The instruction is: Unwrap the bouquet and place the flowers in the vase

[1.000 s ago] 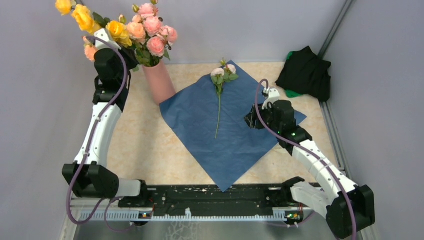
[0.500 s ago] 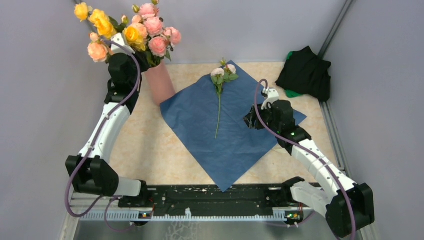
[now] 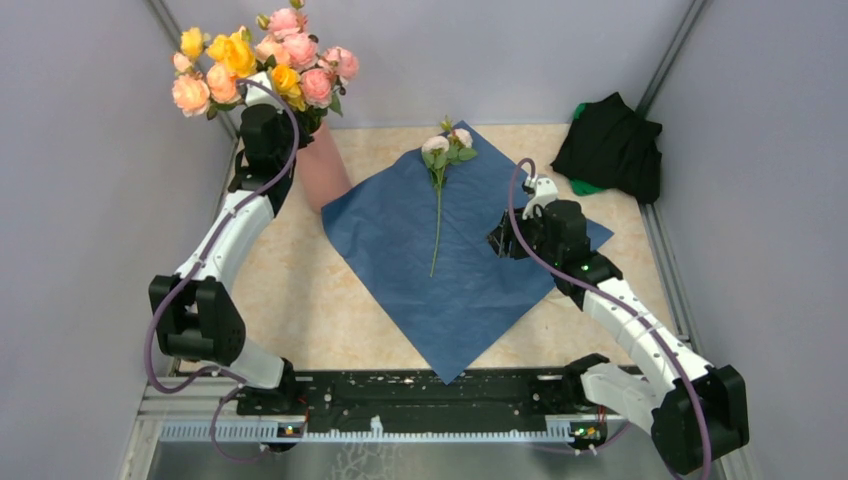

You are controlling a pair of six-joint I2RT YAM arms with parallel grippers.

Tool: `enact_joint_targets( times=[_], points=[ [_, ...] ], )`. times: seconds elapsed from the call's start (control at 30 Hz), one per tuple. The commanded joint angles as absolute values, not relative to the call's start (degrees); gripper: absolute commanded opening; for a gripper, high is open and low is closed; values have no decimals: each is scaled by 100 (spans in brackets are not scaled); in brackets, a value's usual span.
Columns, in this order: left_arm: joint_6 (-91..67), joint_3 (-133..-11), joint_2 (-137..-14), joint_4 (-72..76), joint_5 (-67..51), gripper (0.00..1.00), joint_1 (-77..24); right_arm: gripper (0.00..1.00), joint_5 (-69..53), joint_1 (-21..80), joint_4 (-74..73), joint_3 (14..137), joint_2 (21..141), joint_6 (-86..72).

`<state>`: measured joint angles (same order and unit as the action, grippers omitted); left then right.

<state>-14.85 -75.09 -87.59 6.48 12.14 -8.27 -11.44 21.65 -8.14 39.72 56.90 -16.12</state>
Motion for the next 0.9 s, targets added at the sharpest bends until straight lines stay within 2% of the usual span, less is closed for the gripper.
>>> enact_joint_targets(
  times=[0.0, 0.1, 0.17, 0.2, 0.3, 0.33, 0.4, 0.47, 0.87],
  points=[
    [-1390, -7588, -8759, 685, 1293, 0, -862, 51, -1107, 2188, -554, 3953, 5712, -1609],
    [-1389, -7543, -8778, 718, 1299, 0, -861, 51, -1104, 2184, -554, 3955, 5721, -1609],
    [-1386, -7532, -8795, 723, 1277, 7, -860, 51, -1107, 2188, -556, 3952, 5729, -1609],
    [-1381, -7509, -8785, 735, 1257, 17, -861, 51, -1106, 2188, -554, 3949, 5738, -1608],
    [-1380, -7430, -8717, 833, 1148, 65, -859, 51, -1107, 2184, -545, 3955, 5754, -1606],
    [-1380, -7422, -8696, 829, 1134, 74, -861, 51, -1116, 2188, -541, 3955, 5761, -1608],
    [-1384, -7425, -8647, 770, 1121, 85, -867, 51, -1124, 2188, -537, 3955, 5766, -1608],
    [-1399, -7425, -8578, 676, 1174, 89, -870, 51, -1129, 2188, -536, 3955, 5771, -1604],
    [-1494, -7434, -8200, 26, 1286, 91, -885, 51, -1181, 2188, -500, 3946, 5765, -1602]
  ],
)
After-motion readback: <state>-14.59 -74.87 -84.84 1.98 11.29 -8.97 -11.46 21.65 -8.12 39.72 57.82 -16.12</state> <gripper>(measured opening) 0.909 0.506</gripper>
